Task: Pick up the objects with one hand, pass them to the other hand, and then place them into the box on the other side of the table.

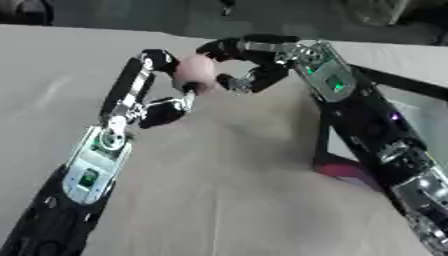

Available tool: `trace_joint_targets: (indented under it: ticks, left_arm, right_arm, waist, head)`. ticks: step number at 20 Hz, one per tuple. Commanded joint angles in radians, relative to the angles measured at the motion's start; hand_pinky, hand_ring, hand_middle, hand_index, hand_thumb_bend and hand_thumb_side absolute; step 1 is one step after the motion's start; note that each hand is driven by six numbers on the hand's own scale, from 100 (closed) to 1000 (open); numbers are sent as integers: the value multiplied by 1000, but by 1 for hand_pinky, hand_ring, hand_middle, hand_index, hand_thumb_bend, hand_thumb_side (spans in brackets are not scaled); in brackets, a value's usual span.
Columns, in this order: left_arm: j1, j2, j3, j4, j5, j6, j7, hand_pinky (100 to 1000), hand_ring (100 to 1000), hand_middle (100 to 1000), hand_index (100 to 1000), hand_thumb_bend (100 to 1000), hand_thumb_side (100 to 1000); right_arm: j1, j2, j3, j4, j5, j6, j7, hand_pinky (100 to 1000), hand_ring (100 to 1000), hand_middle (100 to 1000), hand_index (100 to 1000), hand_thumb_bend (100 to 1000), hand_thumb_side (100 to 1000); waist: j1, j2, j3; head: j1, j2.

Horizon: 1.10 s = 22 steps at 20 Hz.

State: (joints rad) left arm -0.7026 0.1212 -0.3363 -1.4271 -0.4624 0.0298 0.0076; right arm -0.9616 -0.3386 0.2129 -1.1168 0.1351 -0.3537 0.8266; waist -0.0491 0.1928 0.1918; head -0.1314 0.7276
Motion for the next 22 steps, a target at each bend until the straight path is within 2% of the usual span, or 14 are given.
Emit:
trace_joint_targets:
  ticks: [1, 4, 8, 11, 17, 22]
  left_arm:
    - [-16, 5, 7, -9, -11, 12, 7, 784, 578, 488, 505, 100, 100]
    - [-17, 2, 6, -9, -12, 13, 10, 785, 578, 488, 504, 100, 100]
    - [-19, -3, 4, -12, -10, 11, 11, 786, 577, 487, 503, 100, 100]
    - [-19, -6, 1, -14, -8, 7, 10, 787, 577, 487, 503, 100, 100]
    - [-20, -10, -3, -16, -10, 0, 6, 788, 577, 486, 503, 100, 100]
    - [-20, -14, -9, -17, -9, -5, 1, 788, 577, 485, 502, 100, 100]
  right_arm:
    - [-9, -55, 1, -54, -27, -70, 79, 1000, 1000, 996, 1000, 100, 365]
    - [-2, -57, 6, -62, -35, -62, 80, 1000, 1000, 997, 1000, 100, 391]
    - [2, -50, 20, -59, -43, -51, 80, 1000, 1000, 999, 1000, 100, 476]
    - [1, -44, 25, -60, -43, -50, 80, 1000, 1000, 1000, 1000, 100, 483]
    - [1, -34, 21, -55, -20, -52, 80, 1000, 1000, 998, 1000, 100, 624]
    - [-5, -26, 7, -50, -2, -52, 80, 1000, 1000, 997, 1000, 100, 637]
  waist:
    - [-7, -33, -2]
    - [-6, -32, -2]
    - [-7, -31, -1]
    - [-7, -31, 0]
    - [-8, -30, 3]
    - [-8, -29, 4]
  head:
    - [4, -5]
    - [2, -7]
    - [0, -9]
    - [-2, -10]
    - [-3, -13]
    - [-5, -13]
